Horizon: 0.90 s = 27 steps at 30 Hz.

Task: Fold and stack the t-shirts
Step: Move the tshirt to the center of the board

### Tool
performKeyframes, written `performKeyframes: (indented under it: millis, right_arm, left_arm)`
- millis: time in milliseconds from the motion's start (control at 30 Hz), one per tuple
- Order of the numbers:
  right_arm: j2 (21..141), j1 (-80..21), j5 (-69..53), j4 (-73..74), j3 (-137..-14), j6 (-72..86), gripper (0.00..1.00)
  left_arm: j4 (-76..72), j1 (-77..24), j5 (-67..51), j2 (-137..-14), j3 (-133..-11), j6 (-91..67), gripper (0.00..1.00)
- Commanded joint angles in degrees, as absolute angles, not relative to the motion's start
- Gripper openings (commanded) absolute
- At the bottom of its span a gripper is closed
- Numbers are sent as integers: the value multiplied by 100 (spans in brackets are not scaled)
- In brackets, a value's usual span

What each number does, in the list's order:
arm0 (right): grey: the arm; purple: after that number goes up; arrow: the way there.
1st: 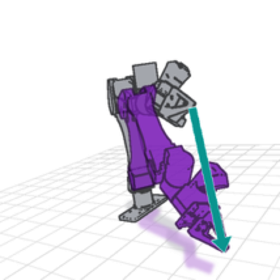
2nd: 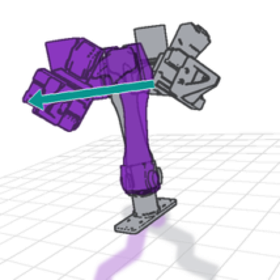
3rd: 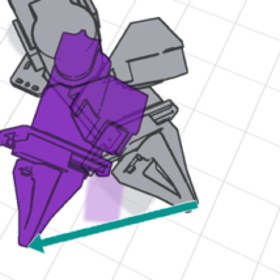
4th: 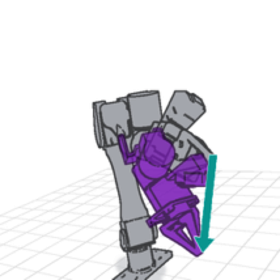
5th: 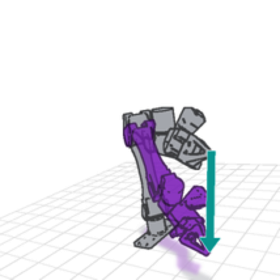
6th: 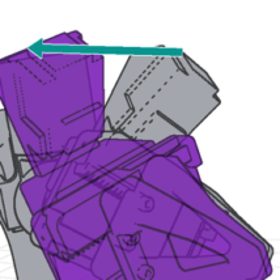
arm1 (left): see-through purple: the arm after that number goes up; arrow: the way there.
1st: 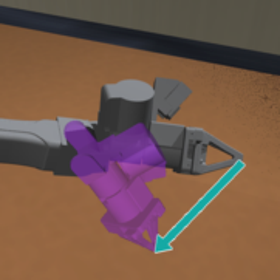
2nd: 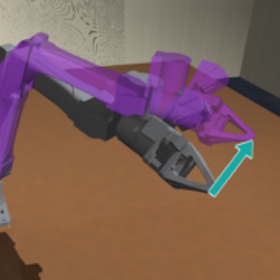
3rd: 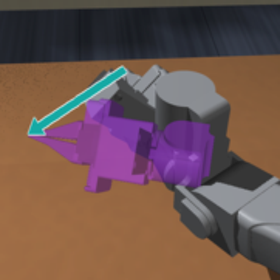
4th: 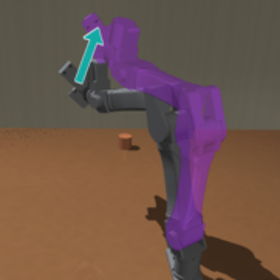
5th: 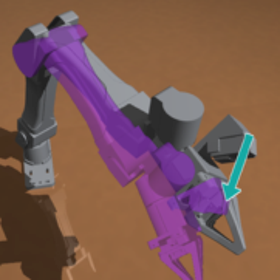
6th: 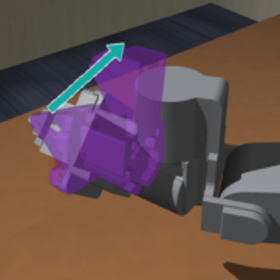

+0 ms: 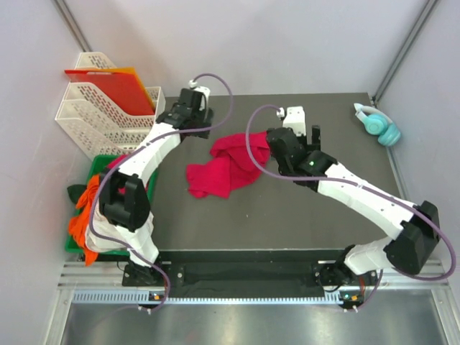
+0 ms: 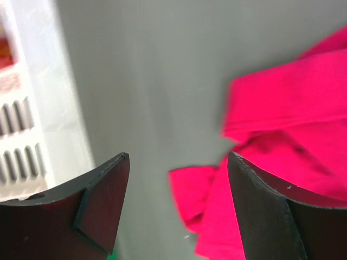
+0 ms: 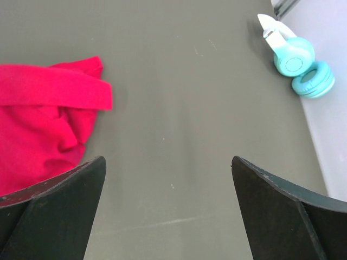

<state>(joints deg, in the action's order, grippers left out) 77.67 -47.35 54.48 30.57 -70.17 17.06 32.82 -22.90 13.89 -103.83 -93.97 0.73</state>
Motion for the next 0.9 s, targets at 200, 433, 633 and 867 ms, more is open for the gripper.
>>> performKeyframes:
  millis: [200,433,633,867]
  right_arm:
    - [9122,-4210,4474,1978,-8032,1047,98]
    - [10431,-3604,3894,2144,-9218,1230,76]
    - [10819,-2980,2911,2241,-9273,1880,70]
    - [11056,-2944,2453,2031,-8948,1924,70]
  left_arm:
    - [2821,-1961,1380,-9572,-8895,-176,76]
    - [2830,-1547,1327,-9273,-8131,-123,75]
    - [2707,-1406,1353,-8939,-7463,-97,74]
    - [2602,-1371,1310,-8938,-7058,-123,74]
